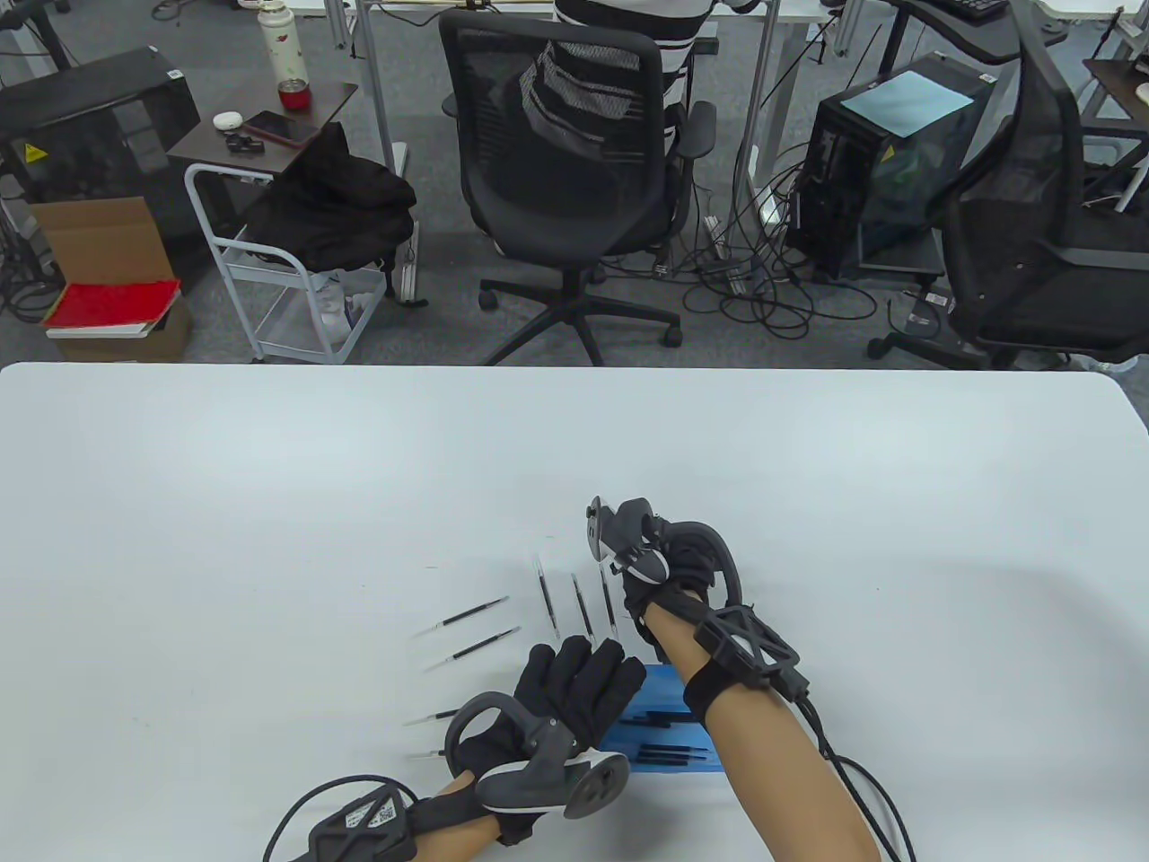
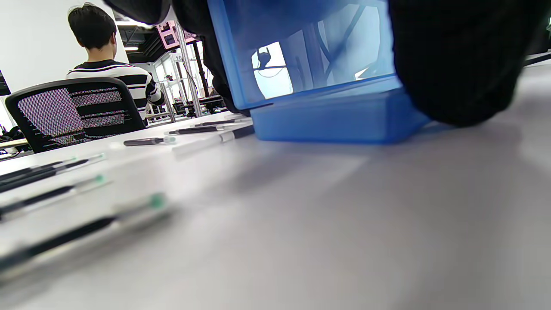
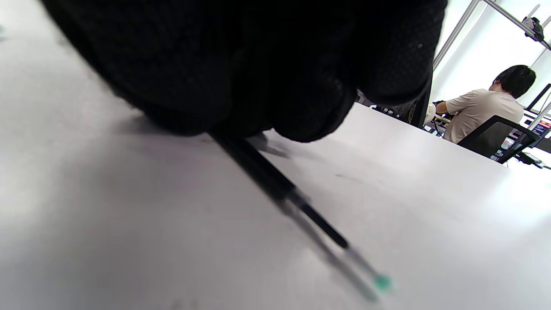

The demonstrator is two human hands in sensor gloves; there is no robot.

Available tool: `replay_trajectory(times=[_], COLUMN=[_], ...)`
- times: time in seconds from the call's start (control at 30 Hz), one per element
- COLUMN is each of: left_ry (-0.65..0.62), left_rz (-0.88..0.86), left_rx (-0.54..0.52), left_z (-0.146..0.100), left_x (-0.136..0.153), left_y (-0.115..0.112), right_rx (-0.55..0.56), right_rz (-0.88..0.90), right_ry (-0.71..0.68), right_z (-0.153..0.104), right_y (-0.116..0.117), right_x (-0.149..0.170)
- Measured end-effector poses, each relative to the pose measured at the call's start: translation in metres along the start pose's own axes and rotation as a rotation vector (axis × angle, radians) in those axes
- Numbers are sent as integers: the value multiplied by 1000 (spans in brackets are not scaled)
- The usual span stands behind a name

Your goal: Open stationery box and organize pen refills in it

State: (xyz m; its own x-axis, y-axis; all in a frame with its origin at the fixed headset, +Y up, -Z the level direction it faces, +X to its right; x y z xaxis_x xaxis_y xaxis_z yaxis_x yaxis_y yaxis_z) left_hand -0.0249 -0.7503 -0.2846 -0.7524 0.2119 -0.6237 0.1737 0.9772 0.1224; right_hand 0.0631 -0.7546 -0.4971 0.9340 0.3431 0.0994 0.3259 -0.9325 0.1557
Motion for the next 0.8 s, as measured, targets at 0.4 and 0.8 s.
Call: replay_trajectory(times=[0.4,0.8], left_ry=[0,1], left_rz=[3,2], left_rx=[-1,-1], left_z=[0,0], left_x=[0,0], left_y=[0,0], right_rx=[22,128], right_rz=[72,259], right_ry=[-4,-5], right_z=[11,-11], right_y=[-6,-81], right_x=[11,82])
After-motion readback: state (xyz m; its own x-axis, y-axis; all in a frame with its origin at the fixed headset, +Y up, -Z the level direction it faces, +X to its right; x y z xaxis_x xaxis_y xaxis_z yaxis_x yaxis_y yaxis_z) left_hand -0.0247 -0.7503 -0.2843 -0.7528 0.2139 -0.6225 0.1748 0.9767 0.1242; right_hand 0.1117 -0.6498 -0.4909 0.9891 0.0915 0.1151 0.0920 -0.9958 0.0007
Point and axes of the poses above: the tracker on the back of each hand, its own x axis roughly to the little-finger side, its own z axis roughly from the wrist to the fingertips, y = z × x, the point moved 3 cm from there along z, roughly from the wrist to the fingertips
